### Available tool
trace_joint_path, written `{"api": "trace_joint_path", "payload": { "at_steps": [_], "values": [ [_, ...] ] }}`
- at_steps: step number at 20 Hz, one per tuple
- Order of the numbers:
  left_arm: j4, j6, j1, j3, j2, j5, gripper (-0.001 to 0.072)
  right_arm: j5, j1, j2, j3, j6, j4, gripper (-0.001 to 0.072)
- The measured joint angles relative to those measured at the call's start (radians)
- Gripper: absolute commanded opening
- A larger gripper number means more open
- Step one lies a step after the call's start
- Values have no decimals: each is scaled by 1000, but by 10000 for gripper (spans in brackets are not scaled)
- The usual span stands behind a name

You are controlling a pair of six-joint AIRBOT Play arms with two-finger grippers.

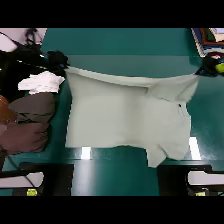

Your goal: Fold the shirts.

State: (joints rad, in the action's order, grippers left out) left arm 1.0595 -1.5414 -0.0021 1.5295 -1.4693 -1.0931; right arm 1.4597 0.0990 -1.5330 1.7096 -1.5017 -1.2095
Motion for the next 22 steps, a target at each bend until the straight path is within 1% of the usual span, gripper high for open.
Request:
{"api": "trace_joint_path", "payload": {
  "at_steps": [2,5,7,9,11,13,17,18,19,20,21,22],
  "values": [
    [-12,19,0,2,-80,82,21,-56,-19,-93,41,21,-6,8],
    [-19,37,0,19,-145,174,22,-107,-33,-190,137,38,-10,8],
    [-21,57,4,45,-165,187,22,-113,-33,-223,195,43,-13,8],
    [-20,71,14,73,-173,133,21,-92,-33,-227,212,48,-22,8],
    [-3,84,19,77,-177,53,21,-64,-37,-196,153,52,-64,8],
    [22,97,20,49,-179,-6,21,-74,-43,-141,29,53,-87,9],
    [43,117,20,-54,-181,-55,21,-174,-61,-20,-257,49,-109,10],
    [45,119,20,-77,-181,-59,23,-196,-69,7,-319,48,-111,23],
    [48,122,20,-99,-181,-61,145,-214,-75,30,-369,47,-111,221],
    [51,122,20,-114,-181,-65,477,-223,-79,46,-406,46,-109,454],
    [52,122,21,-127,-180,-67,531,-230,-79,61,-433,46,-96,466],
    [52,116,22,-135,-175,-69,500,-235,-74,70,-449,46,-72,465]
  ]
}}
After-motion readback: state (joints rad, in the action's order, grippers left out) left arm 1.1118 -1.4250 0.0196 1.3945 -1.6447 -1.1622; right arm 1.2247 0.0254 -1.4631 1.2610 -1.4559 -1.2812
